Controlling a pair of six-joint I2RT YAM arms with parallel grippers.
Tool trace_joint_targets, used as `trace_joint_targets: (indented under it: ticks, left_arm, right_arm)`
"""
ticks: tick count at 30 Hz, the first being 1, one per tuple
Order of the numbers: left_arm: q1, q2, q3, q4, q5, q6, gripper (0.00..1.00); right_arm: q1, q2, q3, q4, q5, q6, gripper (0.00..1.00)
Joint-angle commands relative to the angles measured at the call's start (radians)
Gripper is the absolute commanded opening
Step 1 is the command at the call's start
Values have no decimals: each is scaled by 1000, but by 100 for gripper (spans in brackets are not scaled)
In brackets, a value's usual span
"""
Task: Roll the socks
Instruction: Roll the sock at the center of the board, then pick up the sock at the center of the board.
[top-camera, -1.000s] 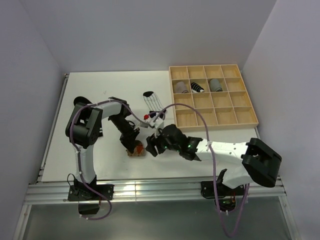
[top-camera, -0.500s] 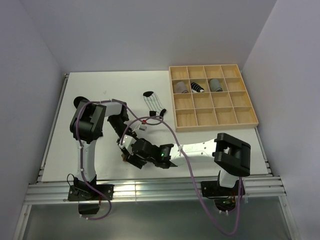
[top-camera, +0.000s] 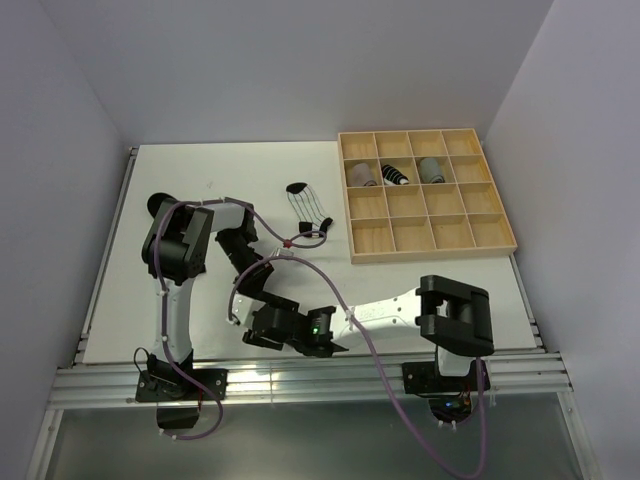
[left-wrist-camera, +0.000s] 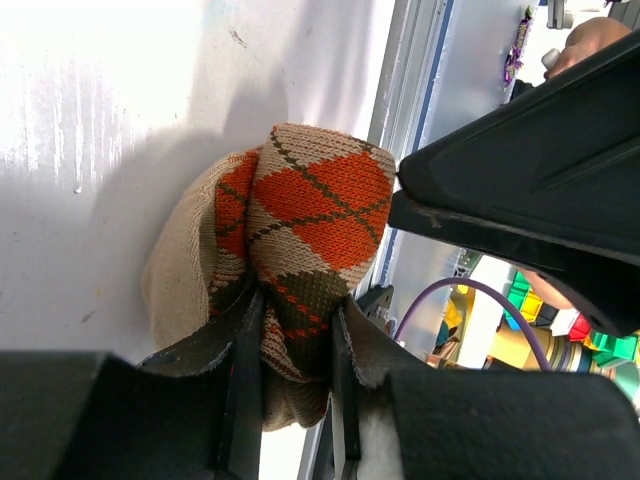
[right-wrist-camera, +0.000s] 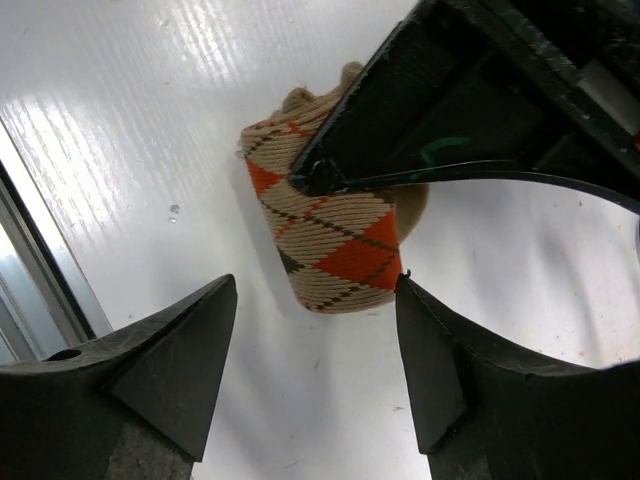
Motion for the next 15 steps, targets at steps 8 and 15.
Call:
trace_joint_targets:
  ticks: [8,15]
  left_arm:
    - [13,47,28,85,-115,38,0]
    - [13,48,28,84,-121,43,0]
  right_arm:
    - [15,99,90,56,70,-64,73]
    - [-2,171,125,64,41,-75,74]
